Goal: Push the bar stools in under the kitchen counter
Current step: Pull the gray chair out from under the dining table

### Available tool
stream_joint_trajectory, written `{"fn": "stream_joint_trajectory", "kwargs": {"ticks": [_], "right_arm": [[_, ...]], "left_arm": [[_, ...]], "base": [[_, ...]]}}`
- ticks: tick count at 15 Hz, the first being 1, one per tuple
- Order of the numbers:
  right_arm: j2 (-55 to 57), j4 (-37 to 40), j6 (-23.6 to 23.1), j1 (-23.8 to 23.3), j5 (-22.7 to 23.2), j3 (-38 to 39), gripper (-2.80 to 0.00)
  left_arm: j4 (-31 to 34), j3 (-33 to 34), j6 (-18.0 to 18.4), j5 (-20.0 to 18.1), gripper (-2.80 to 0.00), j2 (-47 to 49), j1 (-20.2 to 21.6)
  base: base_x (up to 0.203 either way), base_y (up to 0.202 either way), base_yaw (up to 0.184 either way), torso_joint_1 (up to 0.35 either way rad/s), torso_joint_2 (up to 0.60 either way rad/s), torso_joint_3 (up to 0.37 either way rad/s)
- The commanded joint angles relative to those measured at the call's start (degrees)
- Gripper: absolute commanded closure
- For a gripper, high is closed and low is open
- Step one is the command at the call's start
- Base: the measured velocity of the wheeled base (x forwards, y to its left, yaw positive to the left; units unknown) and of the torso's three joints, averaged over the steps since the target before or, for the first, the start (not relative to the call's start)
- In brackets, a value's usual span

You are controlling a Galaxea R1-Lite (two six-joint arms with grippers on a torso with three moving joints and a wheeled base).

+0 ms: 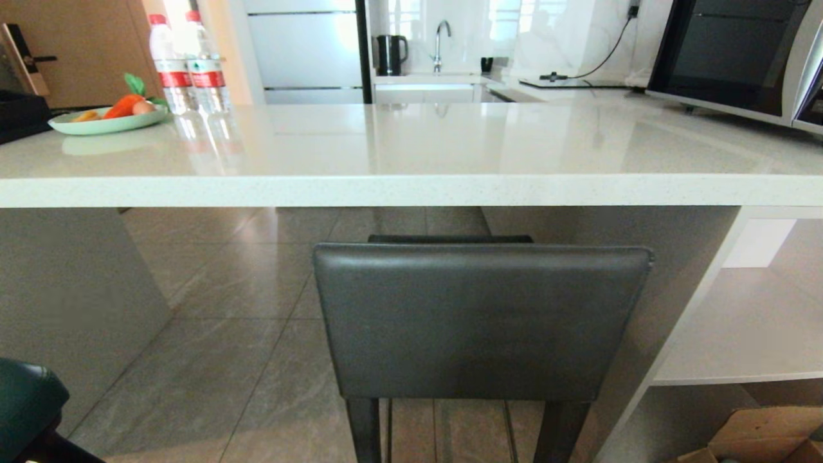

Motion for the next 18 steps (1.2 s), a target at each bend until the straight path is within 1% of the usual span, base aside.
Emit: {"fn": "stream_joint_trajectory", "kwargs": {"ticks": [1,3,6,7,9,10,12,13,15,18], "right_arm": [[0.09,-0.03,0.00,0.01,0.00,0.26,0.00],[0.09,-0.03,0.00,0.01,0.00,0.26,0.00],[0.00,-0.28,-1.83,0.01,0.86,0.26,0.00],[0.01,-0.86,-2.44,0.01,1.15,-0.74,0.00],[2.38,0.73,-2.43,0.05,4.41,-7.84,0.00],[5.72,2.08,-1.41,0.18,6.33,-11.32,0.00],[12.68,3.07,0.26,1.27,9.21,-14.32,0.00],[16.09,2.87,0.65,2.01,10.11,-15.03,0.00],[22.33,0.06,1.04,3.86,11.40,-15.74,0.00],[34.99,-7.84,2.22,4.97,12.08,-16.00,0.00]], "left_arm": [[-0.08,0.18,-0.01,-0.03,0.00,-0.01,-0.05],[-0.08,0.18,-0.01,0.04,0.00,-0.01,0.04],[-0.16,0.09,0.16,0.13,0.00,-0.01,0.13],[-0.06,-1.44,0.05,0.12,0.00,-0.04,0.18],[1.74,-8.62,-0.13,-1.10,0.00,2.51,0.17],[2.46,-11.19,-0.18,-2.60,0.00,6.51,0.11],[1.74,-14.83,-0.19,-5.57,0.00,15.45,0.06],[-0.55,-15.93,-0.19,-7.05,0.00,20.40,0.05],[-7.36,-16.92,-0.19,-9.65,0.00,30.73,-0.02],[-21.16,-17.36,-0.53,-11.89,0.00,48.80,-1.89]], "base": [[0.000,0.000,0.000,0.000,0.00,0.000],[0.000,0.000,0.000,0.000,0.00,0.000],[0.000,0.000,0.000,0.000,0.00,0.000],[0.000,0.000,0.000,0.000,0.00,0.000],[0.000,0.000,0.000,0.000,0.00,0.000],[0.000,0.000,0.000,0.000,0.00,0.000],[0.000,0.000,0.000,0.000,0.00,0.000],[0.000,0.000,0.000,0.000,0.00,0.000],[0.000,0.000,0.000,0.000,0.00,0.000],[0.000,0.000,0.000,0.000,0.00,0.000]]}}
